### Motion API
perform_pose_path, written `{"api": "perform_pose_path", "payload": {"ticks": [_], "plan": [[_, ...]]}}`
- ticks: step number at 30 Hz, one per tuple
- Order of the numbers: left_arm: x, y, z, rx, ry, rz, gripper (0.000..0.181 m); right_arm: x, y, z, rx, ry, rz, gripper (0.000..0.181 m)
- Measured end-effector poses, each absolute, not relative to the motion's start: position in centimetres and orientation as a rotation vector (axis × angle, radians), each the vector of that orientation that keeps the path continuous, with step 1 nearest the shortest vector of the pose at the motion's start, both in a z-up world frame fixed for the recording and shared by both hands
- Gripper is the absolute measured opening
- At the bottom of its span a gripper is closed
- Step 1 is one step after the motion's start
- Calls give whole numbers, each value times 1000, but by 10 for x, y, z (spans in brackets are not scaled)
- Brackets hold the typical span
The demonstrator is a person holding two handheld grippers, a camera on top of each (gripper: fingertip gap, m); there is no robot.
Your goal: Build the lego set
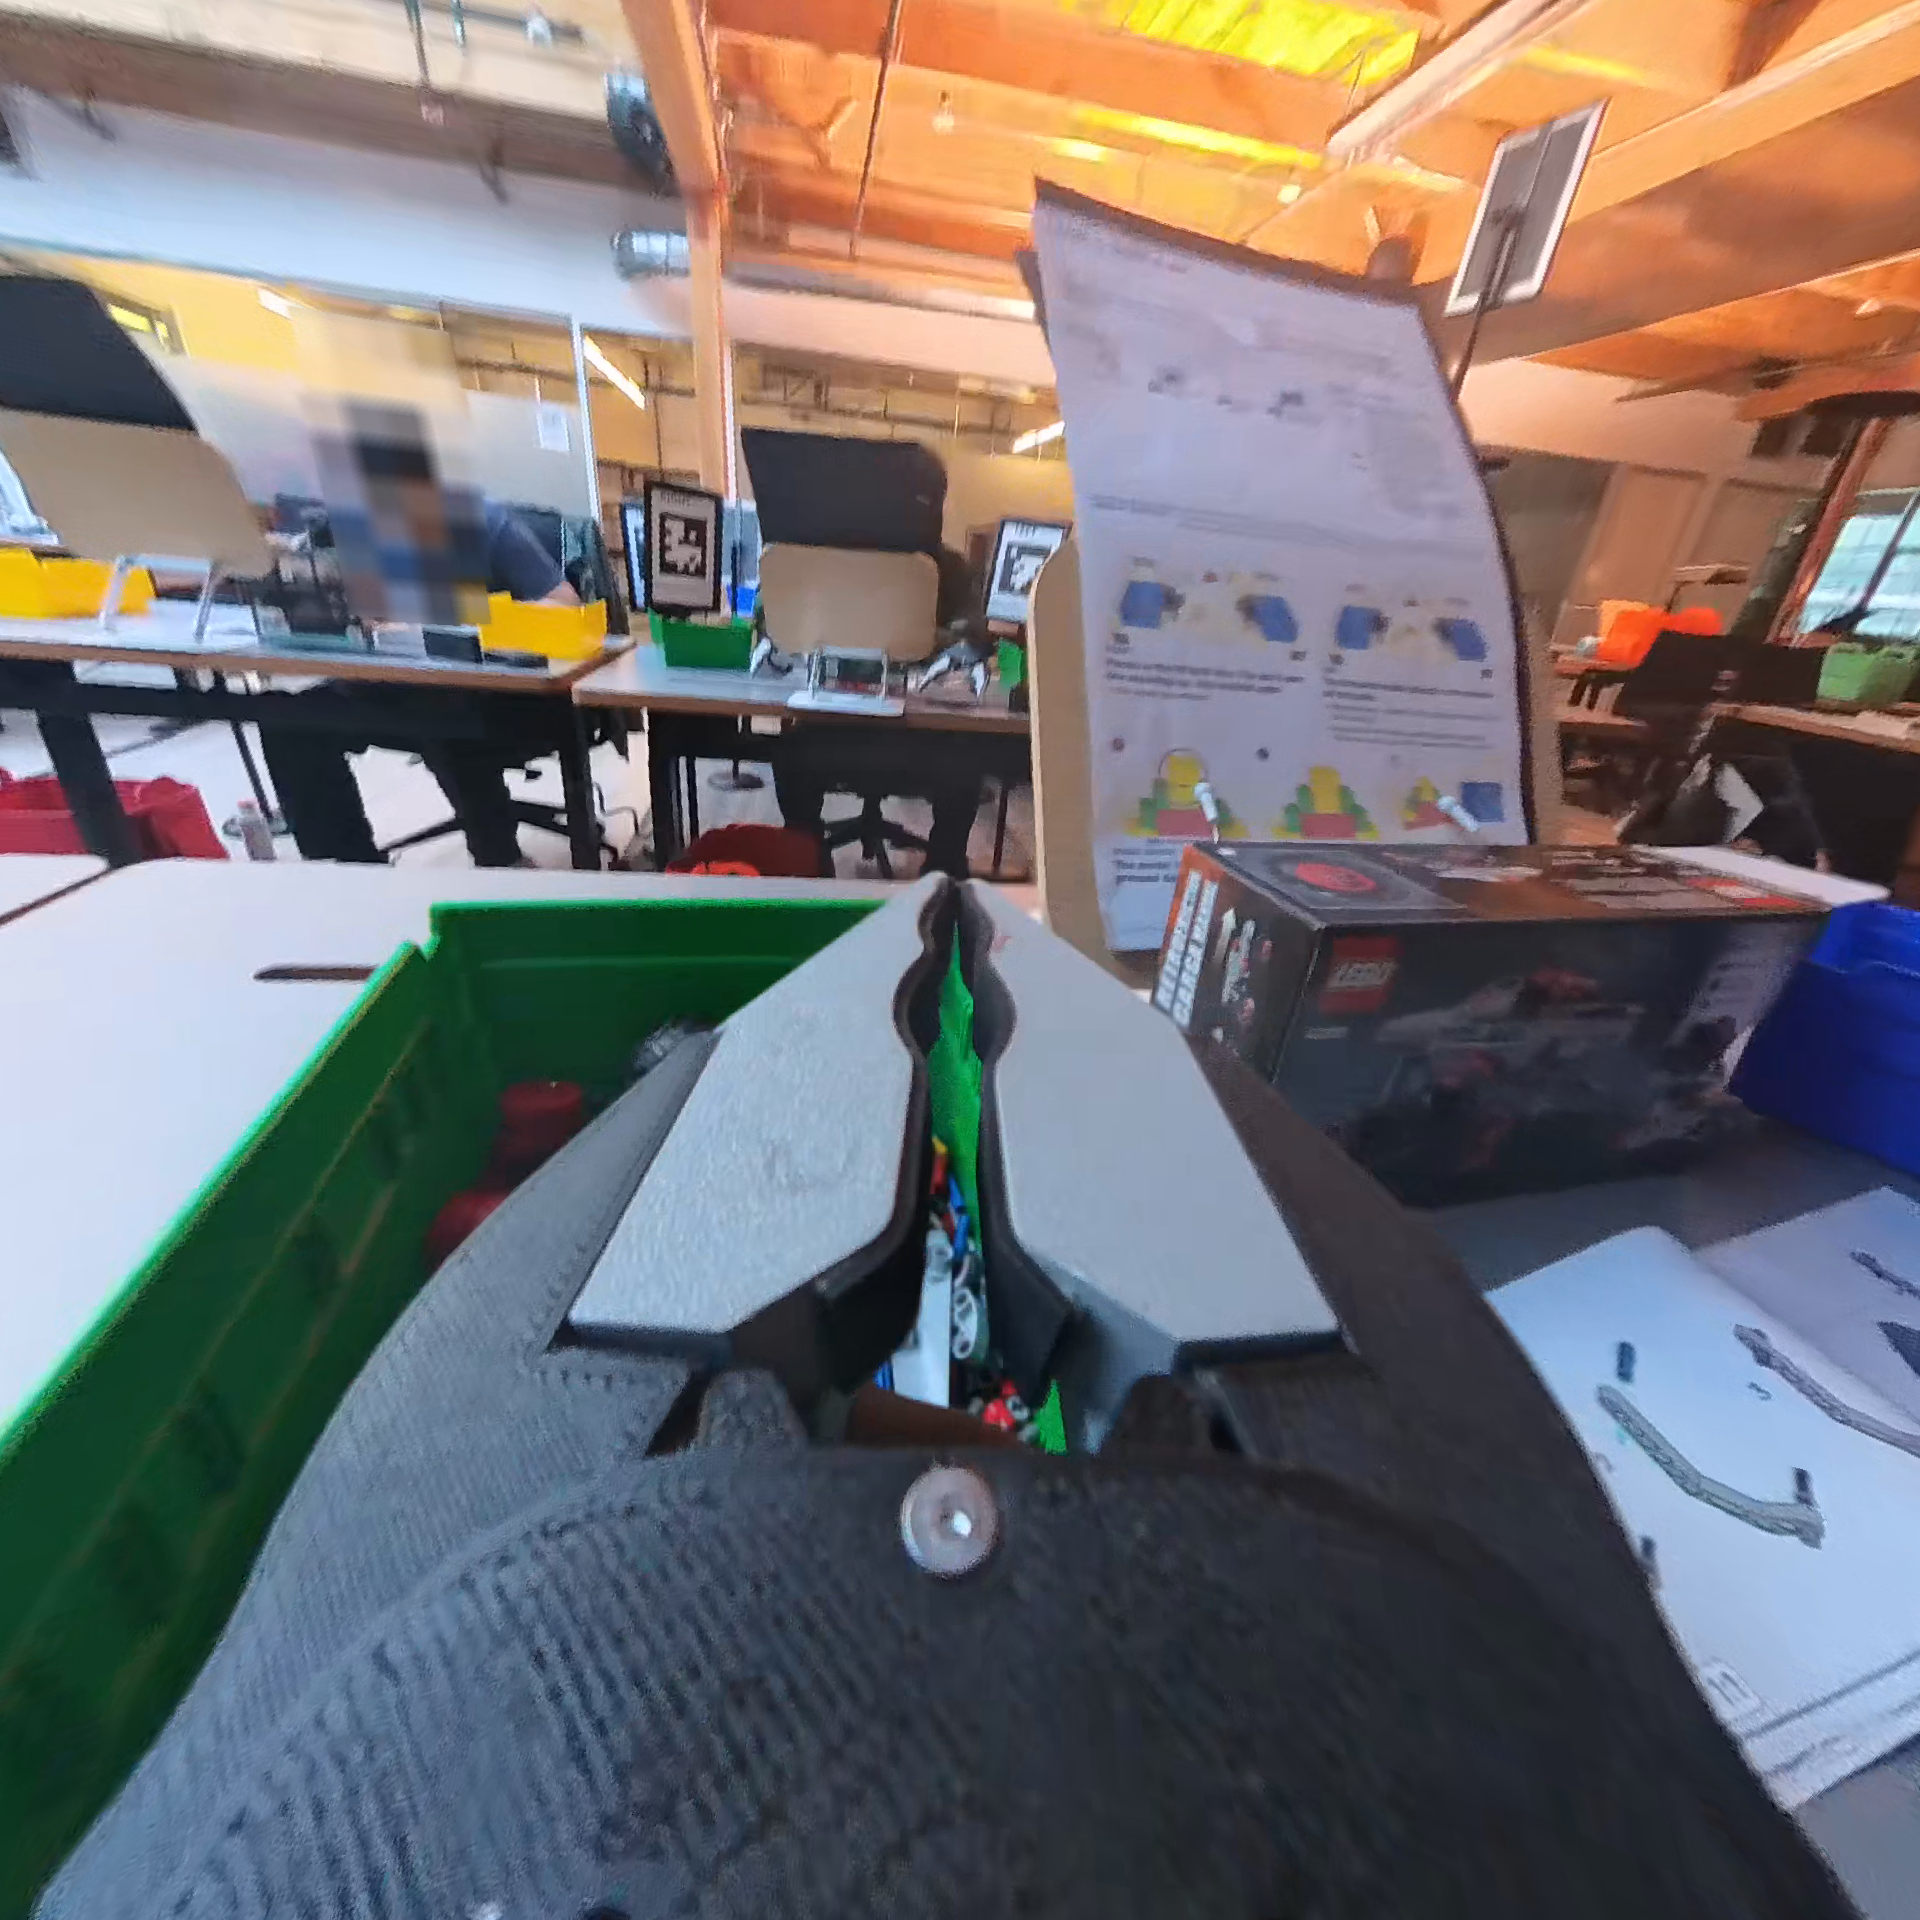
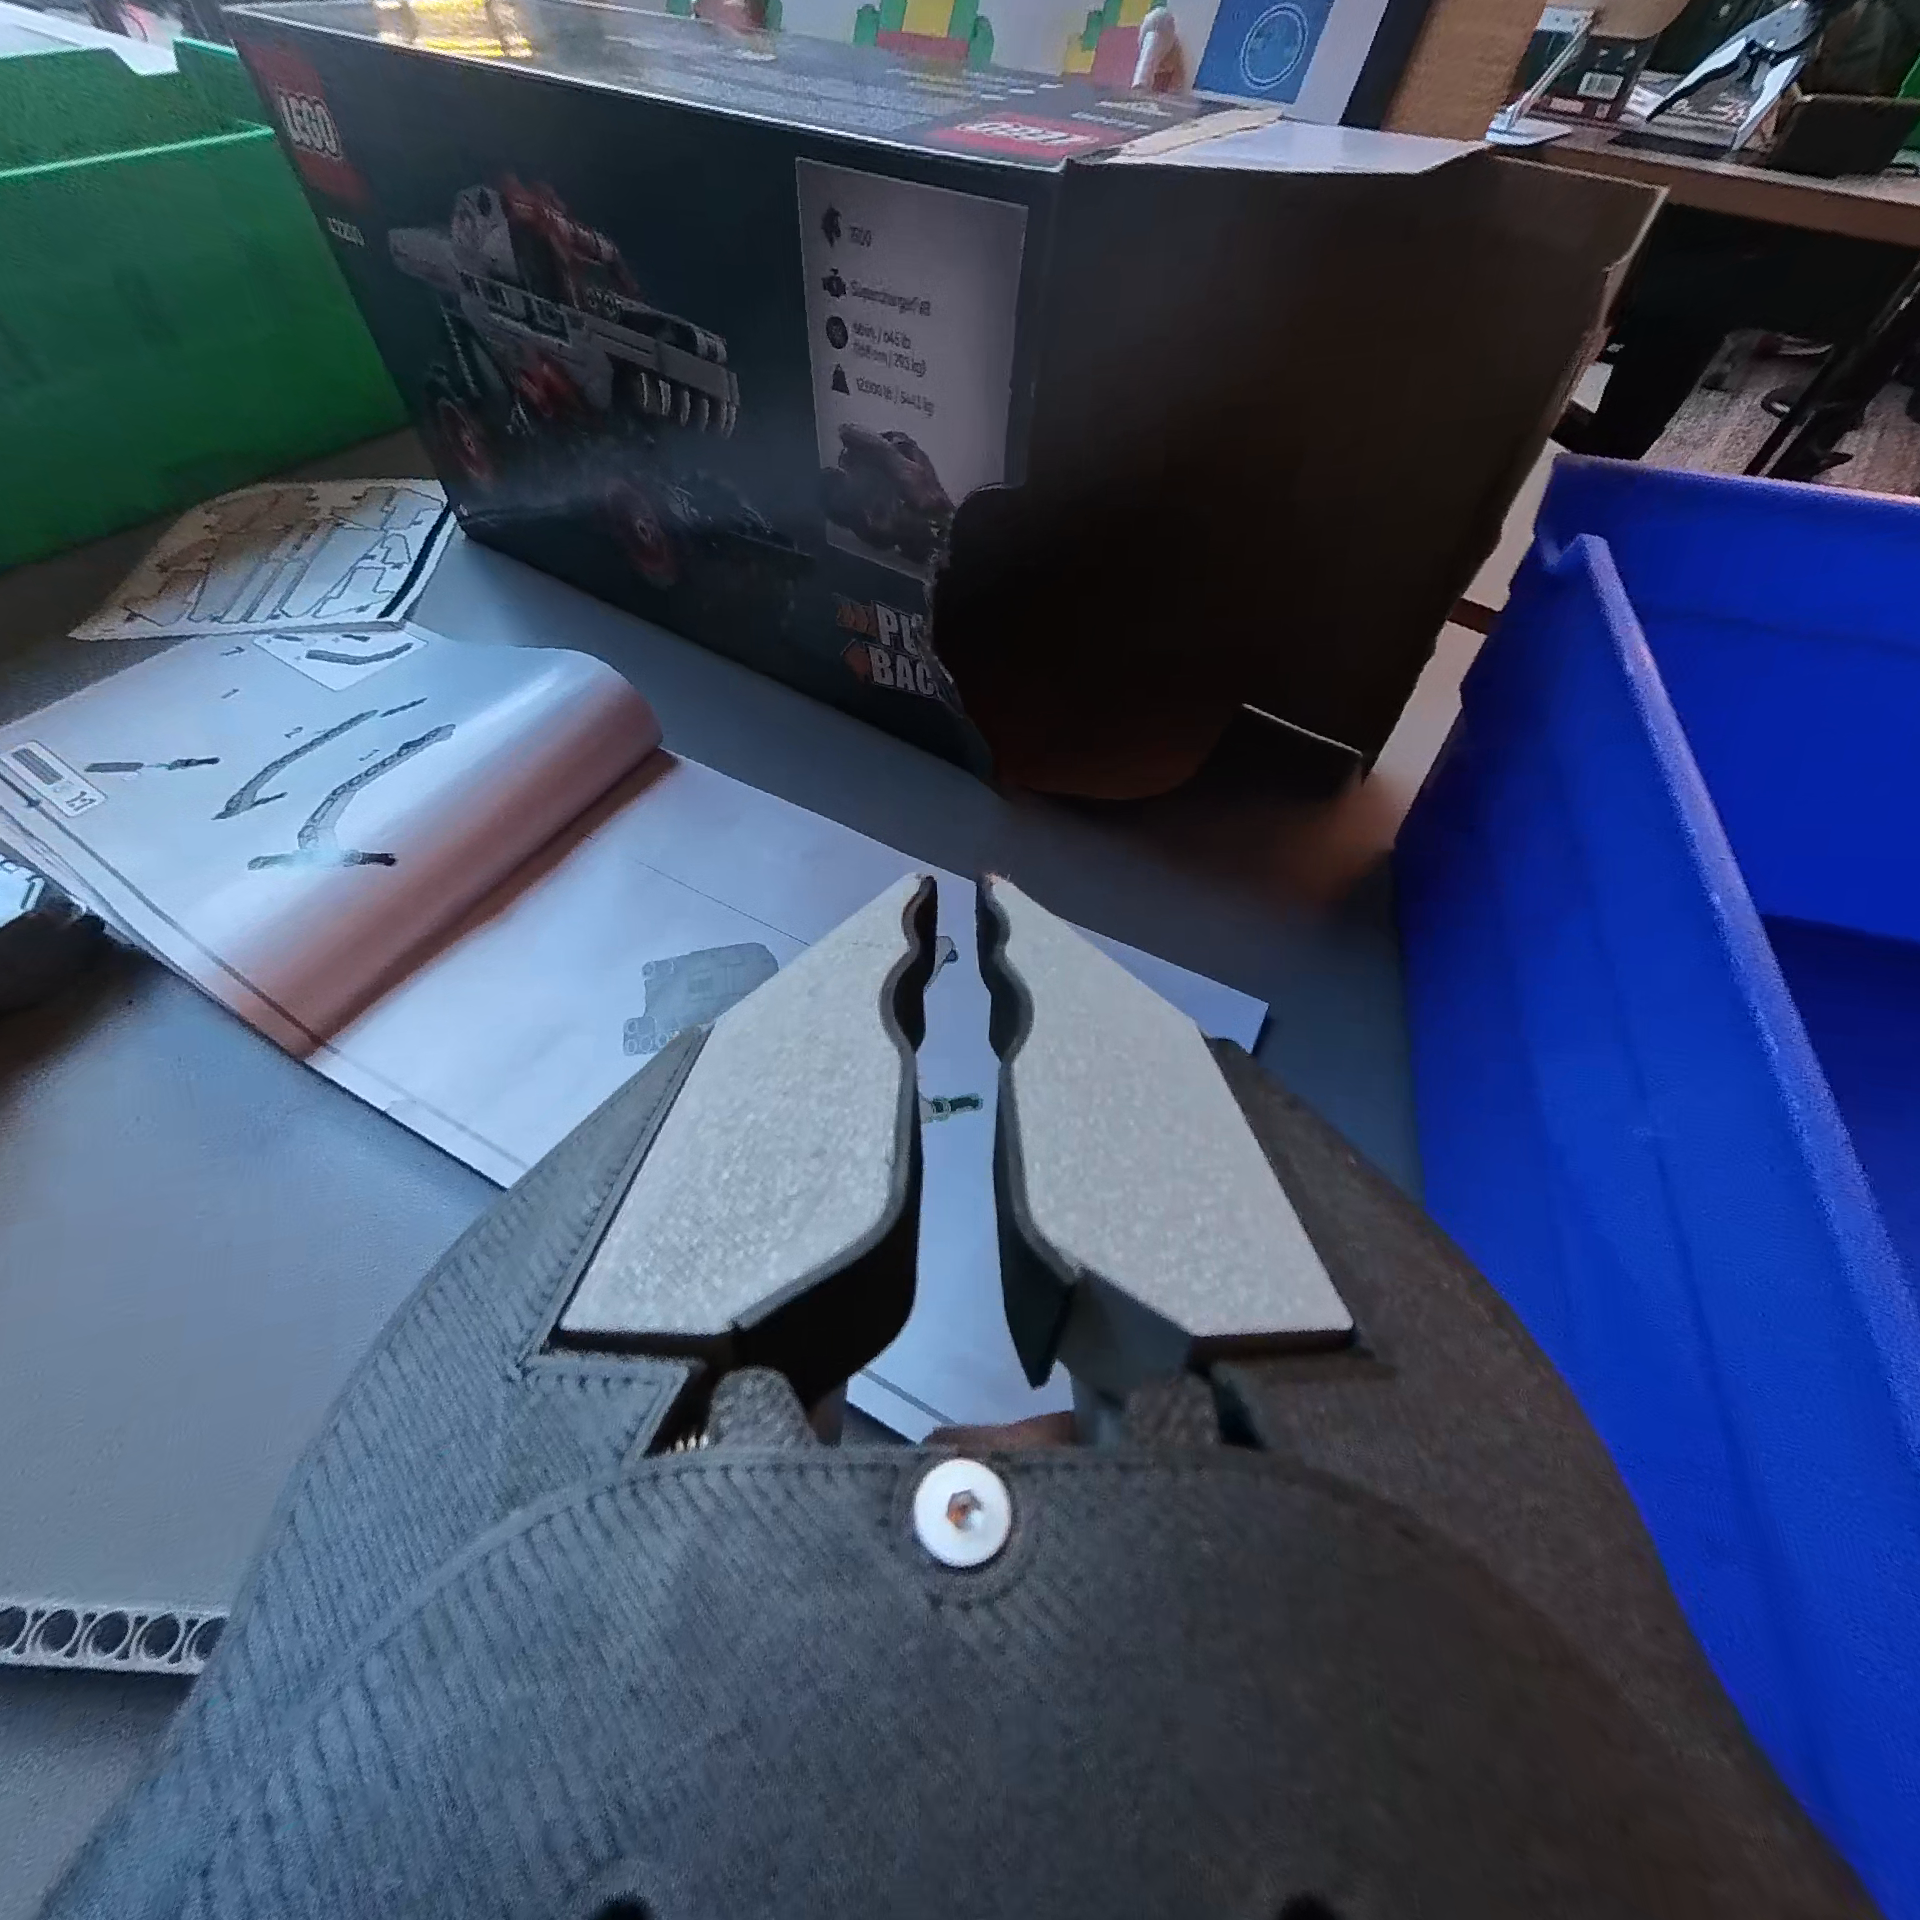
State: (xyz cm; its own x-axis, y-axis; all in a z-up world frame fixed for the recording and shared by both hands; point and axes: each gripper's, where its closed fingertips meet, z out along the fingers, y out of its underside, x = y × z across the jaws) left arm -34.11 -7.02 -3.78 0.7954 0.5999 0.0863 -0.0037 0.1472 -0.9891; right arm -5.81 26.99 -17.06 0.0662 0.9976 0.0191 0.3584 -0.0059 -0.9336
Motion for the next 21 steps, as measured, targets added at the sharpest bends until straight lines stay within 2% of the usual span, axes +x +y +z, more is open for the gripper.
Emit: {"api": "perform_pose_path", "payload": {"ticks": [5, 8, 21], "plan": [[-352, -64, -54, -1429, -648, 428, 0, -59, 268, -173, -1494, -1448, 937, 6], [-350, -55, -65, -1495, -647, 356, 12, -60, 266, -173, -1492, -1452, 937, 6], [-313, -33, -74, -1668, -363, 363, 0, -60, 264, -173, -1489, -1457, 951, 7]]}}
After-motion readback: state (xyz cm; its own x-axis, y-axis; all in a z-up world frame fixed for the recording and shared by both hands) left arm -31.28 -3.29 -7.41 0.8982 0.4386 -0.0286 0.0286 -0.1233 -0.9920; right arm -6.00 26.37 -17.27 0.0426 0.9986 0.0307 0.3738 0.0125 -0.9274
